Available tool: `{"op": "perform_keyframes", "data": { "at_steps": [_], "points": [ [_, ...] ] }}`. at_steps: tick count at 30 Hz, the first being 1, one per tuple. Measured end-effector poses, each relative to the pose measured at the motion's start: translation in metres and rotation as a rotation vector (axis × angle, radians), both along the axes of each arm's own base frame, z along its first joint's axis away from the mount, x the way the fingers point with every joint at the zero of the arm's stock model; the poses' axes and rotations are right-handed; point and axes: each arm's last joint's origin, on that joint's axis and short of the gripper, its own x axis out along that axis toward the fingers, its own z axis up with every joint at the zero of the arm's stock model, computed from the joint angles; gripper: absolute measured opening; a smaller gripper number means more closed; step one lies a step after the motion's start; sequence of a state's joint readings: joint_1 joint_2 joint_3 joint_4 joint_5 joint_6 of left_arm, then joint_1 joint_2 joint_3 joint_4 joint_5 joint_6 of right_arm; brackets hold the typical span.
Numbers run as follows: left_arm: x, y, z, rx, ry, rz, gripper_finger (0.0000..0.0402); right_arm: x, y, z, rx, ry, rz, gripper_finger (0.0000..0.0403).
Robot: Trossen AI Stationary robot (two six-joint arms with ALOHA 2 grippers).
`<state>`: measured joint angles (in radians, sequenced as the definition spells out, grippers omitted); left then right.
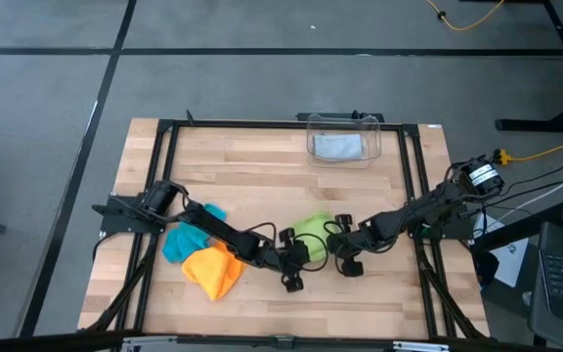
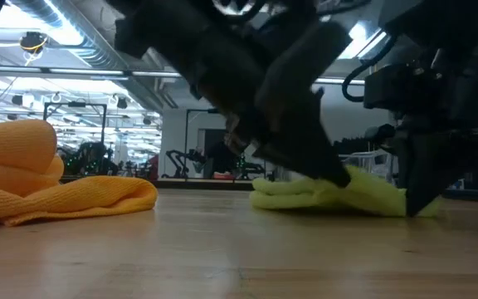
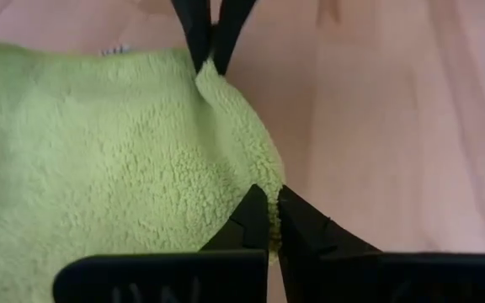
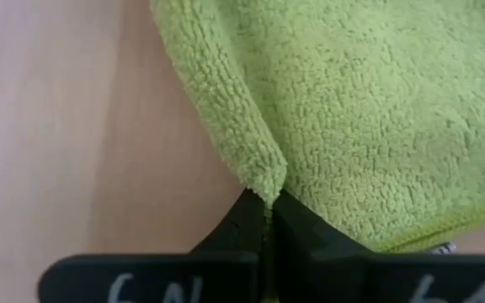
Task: Fold microfiber towels
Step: Fold the green microfiber
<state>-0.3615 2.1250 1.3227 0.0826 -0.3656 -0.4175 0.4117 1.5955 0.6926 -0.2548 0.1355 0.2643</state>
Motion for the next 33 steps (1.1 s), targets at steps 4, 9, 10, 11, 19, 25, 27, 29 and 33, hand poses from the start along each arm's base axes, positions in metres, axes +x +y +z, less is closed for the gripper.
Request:
{"op": "perform_keyframes", "data": {
  "at_steps": [4, 9, 10, 11, 19, 25, 27, 29, 33],
  "points": [
    [0.004, -0.007, 0.010, -0.006, -0.028, -0.013, 0.0000, 0.001, 0.010, 0.007, 0.029, 0.031, 0.019, 0.0006],
    [0.006, -0.009, 0.018, 0.004, 0.017, -0.009, 0.0000, 0.006, 0.020, 0.028, -0.006, 0.083, 0.043, 0.0006],
    [0.005, -0.009, 0.018, 0.006, 0.031, -0.005, 0.0000, 0.007, 0.021, 0.032, -0.024, 0.085, 0.044, 0.0006],
    [0.005, -0.009, 0.018, 0.006, 0.038, -0.002, 0.0000, 0.009, 0.022, 0.035, -0.049, 0.081, 0.045, 0.0006],
    [0.006, -0.009, 0.019, 0.017, 0.040, 0.011, 0.0000, 0.015, 0.021, 0.049, -0.203, 0.028, 0.058, 0.0006],
    [0.006, -0.007, 0.020, 0.038, 0.032, 0.038, 0.0000, 0.017, 0.014, 0.050, -0.259, 0.020, 0.024, 0.0006],
    [0.006, -0.006, 0.022, 0.057, 0.025, 0.060, 0.0000, 0.018, 0.012, 0.050, -0.279, 0.013, 0.014, 0.0006],
    [0.006, -0.004, 0.024, 0.065, 0.016, 0.076, 0.0000, 0.018, 0.010, 0.050, -0.303, 0.003, 0.000, 0.0007],
    [0.007, -0.001, 0.026, 0.068, 0.014, 0.090, 0.0000, 0.019, 0.007, 0.051, -0.347, -0.007, -0.020, 0.0007]
  ]
}}
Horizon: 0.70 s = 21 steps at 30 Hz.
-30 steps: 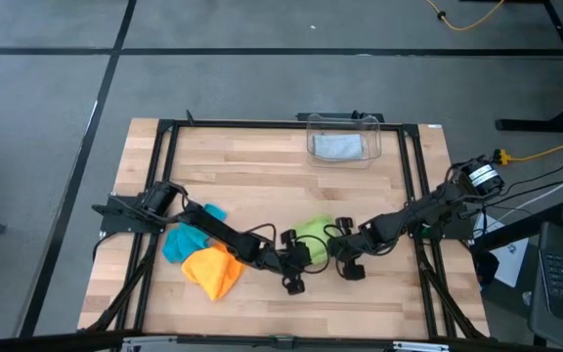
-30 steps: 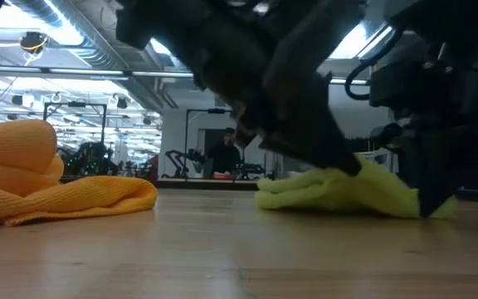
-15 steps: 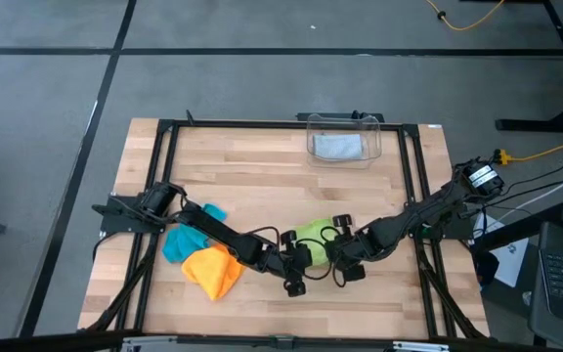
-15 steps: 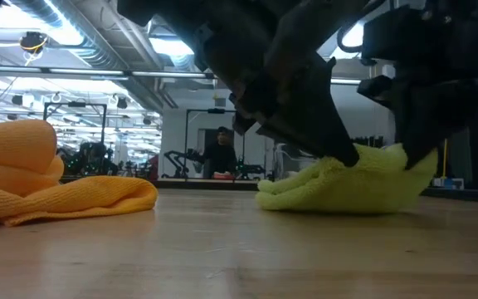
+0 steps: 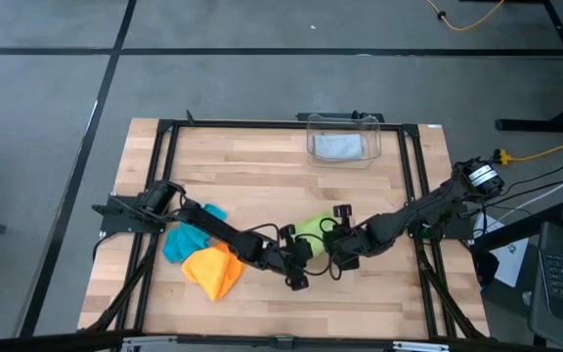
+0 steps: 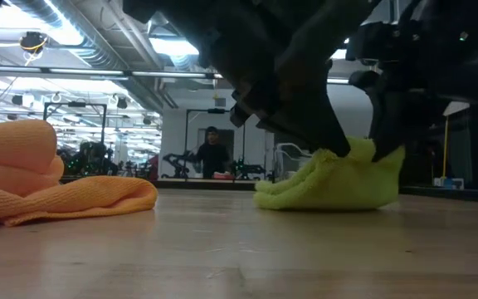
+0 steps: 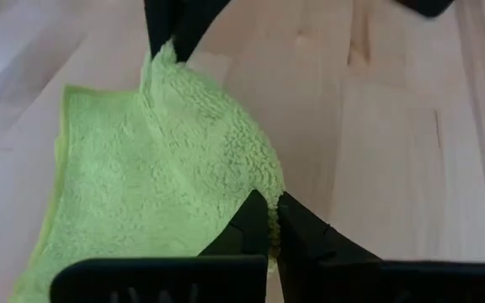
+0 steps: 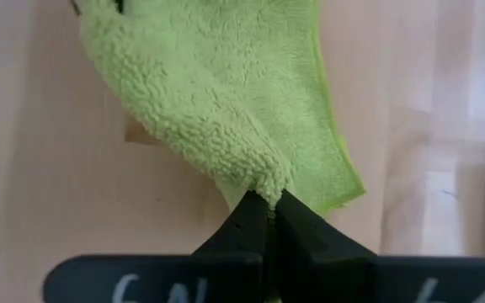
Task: Fold microfiber towels
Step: Fold the green microfiber
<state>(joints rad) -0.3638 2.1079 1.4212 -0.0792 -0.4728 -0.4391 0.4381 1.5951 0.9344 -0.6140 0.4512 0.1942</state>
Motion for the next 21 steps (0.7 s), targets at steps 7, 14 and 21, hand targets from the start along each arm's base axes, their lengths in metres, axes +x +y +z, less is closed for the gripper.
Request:
{"op": "perform_keyframes", "data": {
  "at_steps": [7, 14, 21],
  "points": [
    [-0.002, 0.002, 0.015, -0.010, -0.031, 0.009, 0.0000, 0.000, -0.001, 0.001, -0.032, -0.008, 0.010, 0.0008],
    [-0.004, 0.009, 0.022, -0.003, -0.017, 0.042, 0.0000, 0.002, -0.003, 0.003, -0.110, -0.058, -0.019, 0.0009],
    [-0.010, 0.018, 0.015, -0.055, 0.058, 0.139, 0.0000, 0.008, -0.009, 0.004, -0.121, -0.073, -0.004, 0.0009]
  ]
}}
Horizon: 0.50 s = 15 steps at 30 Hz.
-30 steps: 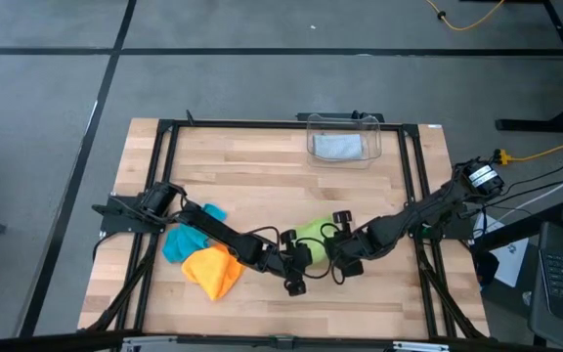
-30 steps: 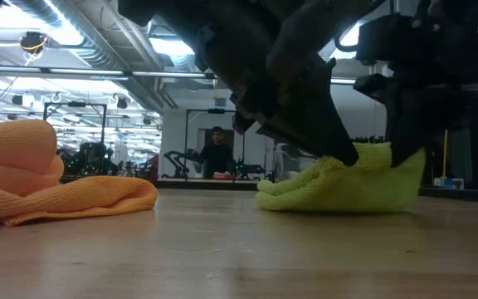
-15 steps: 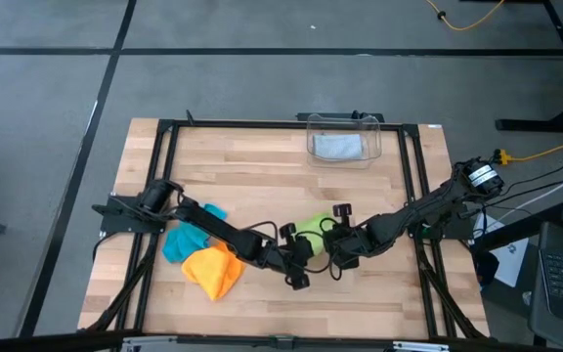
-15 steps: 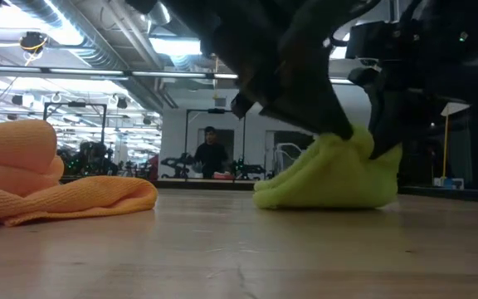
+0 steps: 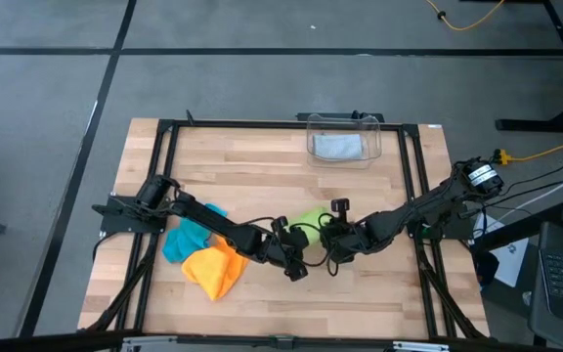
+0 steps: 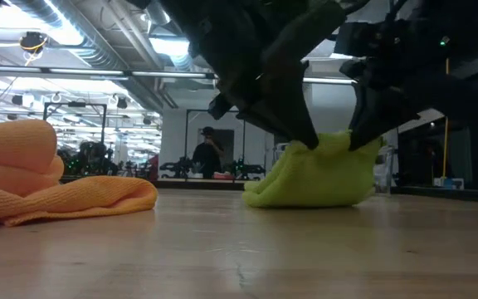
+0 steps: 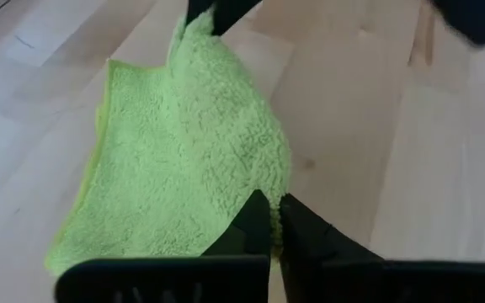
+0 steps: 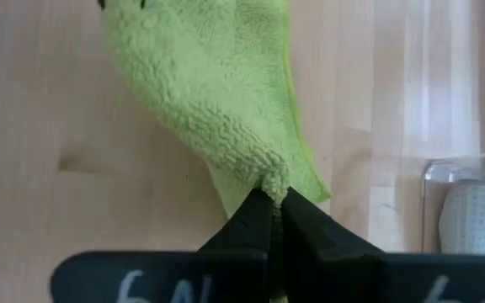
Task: Fold microfiber towels
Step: Fold the green microfiber
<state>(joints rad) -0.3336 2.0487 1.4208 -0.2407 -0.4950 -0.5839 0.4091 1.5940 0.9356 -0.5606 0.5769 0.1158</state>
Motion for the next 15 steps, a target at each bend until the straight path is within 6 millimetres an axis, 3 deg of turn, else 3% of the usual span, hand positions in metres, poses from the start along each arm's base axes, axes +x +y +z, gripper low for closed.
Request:
{"op": "perform_keyframes", "data": {
  "at_steps": [8, 15],
  "points": [
    [0.000, -0.006, 0.001, -0.043, -0.016, -0.020, 0.0000, 0.001, 0.000, -0.001, 0.068, 0.027, 0.024, 0.0009],
    [-0.001, -0.025, 0.004, -0.155, -0.050, -0.116, 0.0000, -0.008, 0.022, -0.004, 0.299, 0.122, 0.118, 0.0009]
  ]
}}
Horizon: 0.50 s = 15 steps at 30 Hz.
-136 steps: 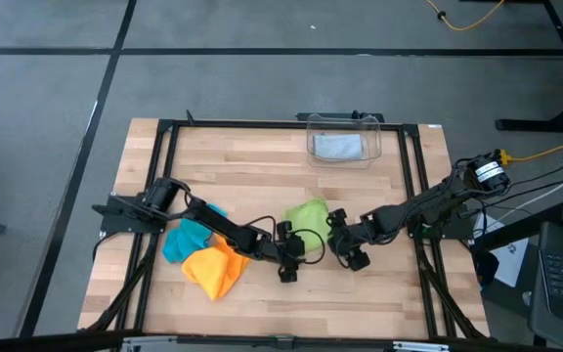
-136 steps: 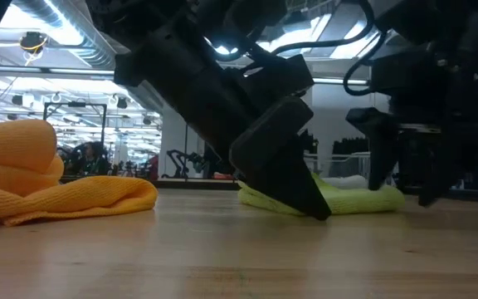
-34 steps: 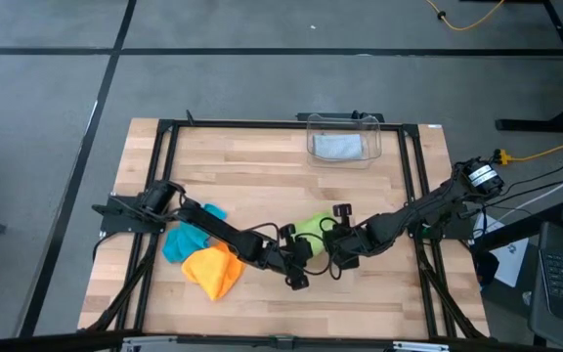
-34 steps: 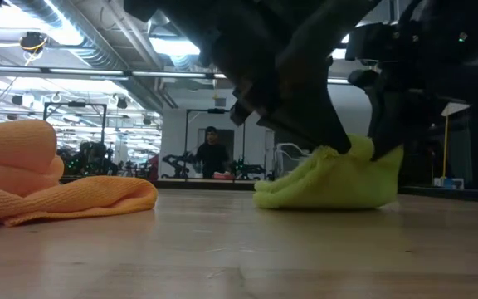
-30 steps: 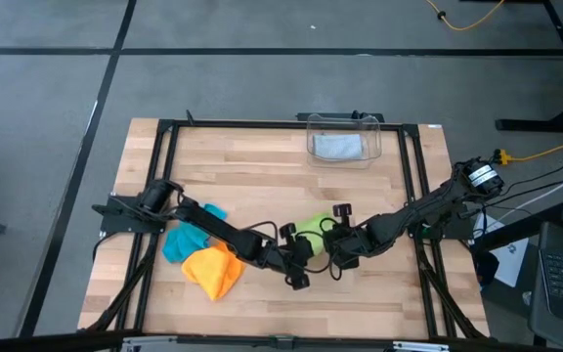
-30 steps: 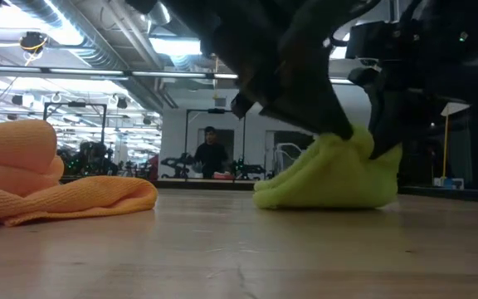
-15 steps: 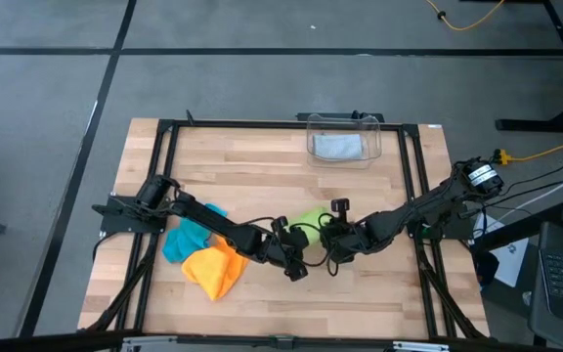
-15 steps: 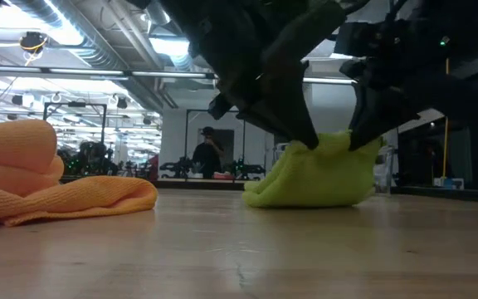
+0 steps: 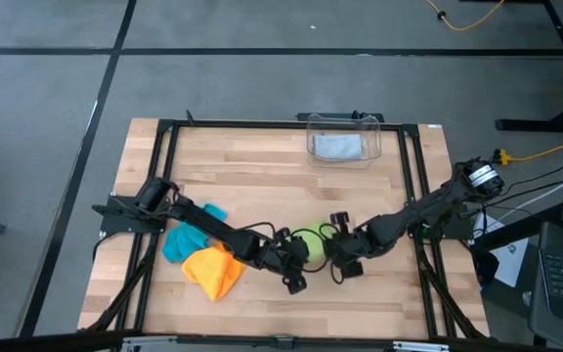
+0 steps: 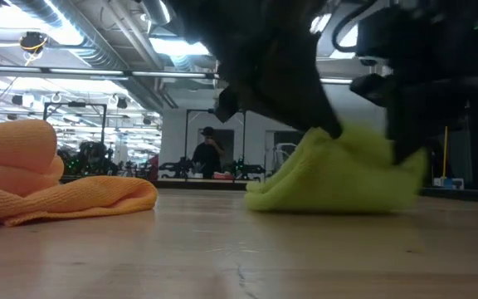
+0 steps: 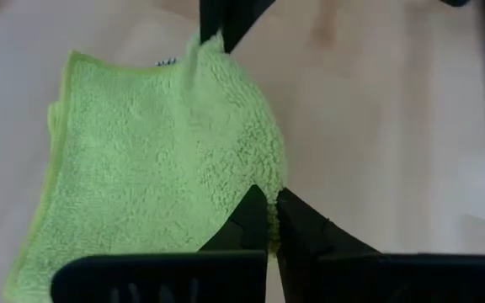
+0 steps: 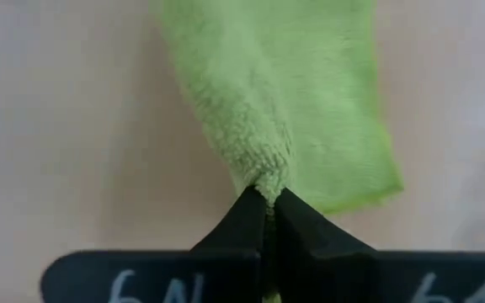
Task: Fold microfiber towels
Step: Fold the green microfiber
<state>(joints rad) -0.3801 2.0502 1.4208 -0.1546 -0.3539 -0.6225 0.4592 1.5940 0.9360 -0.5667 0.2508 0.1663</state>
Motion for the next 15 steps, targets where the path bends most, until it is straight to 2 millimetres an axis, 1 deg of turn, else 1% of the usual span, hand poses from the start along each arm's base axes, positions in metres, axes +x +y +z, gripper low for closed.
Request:
{"op": "perform_keyframes", "data": {
  "at_steps": [4, 8, 12, 15],
  "points": [
    [0.001, -0.010, 0.004, -0.069, -0.047, -0.068, 0.0000, -0.003, 0.016, 0.007, 0.112, 0.030, 0.070, 0.0009],
    [0.002, -0.016, 0.008, -0.111, -0.079, -0.111, 0.0000, 0.000, 0.027, 0.022, 0.133, 0.020, 0.131, 0.0010],
    [0.002, -0.016, 0.008, -0.092, -0.084, -0.091, 0.0000, 0.008, 0.025, 0.033, 0.111, -0.011, 0.159, 0.0010],
    [0.001, -0.015, 0.006, -0.075, -0.068, -0.066, 0.0000, 0.012, 0.015, 0.032, 0.091, -0.012, 0.142, 0.0010]
  ]
}}
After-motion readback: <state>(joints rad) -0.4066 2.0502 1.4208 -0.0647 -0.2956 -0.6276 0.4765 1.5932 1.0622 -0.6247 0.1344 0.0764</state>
